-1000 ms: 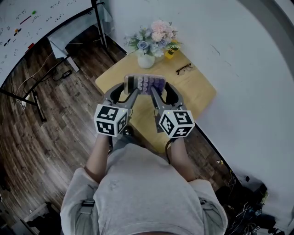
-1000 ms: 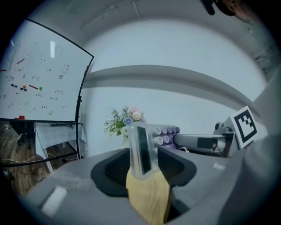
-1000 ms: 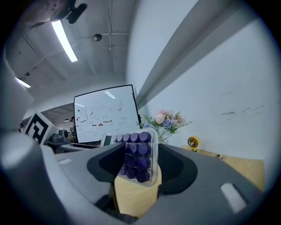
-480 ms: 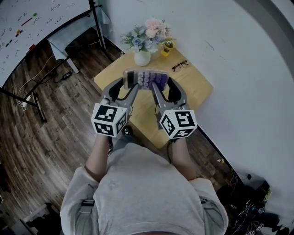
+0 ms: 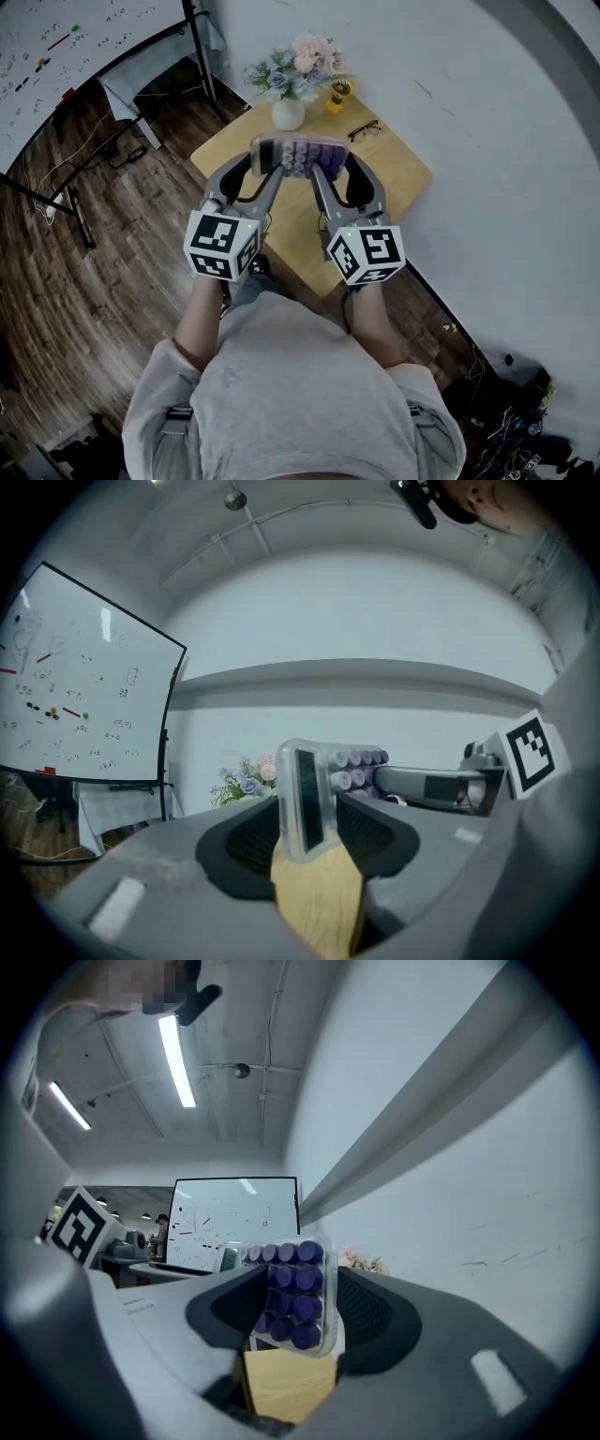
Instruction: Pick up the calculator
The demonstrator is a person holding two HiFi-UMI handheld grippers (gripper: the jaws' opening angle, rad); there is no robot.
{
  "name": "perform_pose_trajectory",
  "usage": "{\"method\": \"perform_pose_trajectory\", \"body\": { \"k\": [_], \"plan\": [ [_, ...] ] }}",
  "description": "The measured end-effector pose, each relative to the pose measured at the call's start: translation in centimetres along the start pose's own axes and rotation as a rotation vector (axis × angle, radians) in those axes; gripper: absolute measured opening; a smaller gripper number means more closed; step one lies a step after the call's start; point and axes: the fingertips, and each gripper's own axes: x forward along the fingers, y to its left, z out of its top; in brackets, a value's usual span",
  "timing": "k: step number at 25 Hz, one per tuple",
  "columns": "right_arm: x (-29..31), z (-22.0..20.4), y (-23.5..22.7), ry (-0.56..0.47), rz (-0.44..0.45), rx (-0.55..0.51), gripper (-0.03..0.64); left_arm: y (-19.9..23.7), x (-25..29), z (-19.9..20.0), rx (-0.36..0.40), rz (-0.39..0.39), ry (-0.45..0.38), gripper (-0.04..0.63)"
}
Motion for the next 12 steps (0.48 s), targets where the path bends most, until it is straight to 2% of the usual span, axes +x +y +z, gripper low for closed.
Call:
{"method": "perform_pose_trajectory", "body": {
  "k": [12],
  "plan": [
    [-2.6, 2.3, 0.9, -0.075, -0.005, -0.053, 0.23, -2.0, -1.9, 1.8, 0.041, 0.002, -0.063, 0.202]
  ]
}}
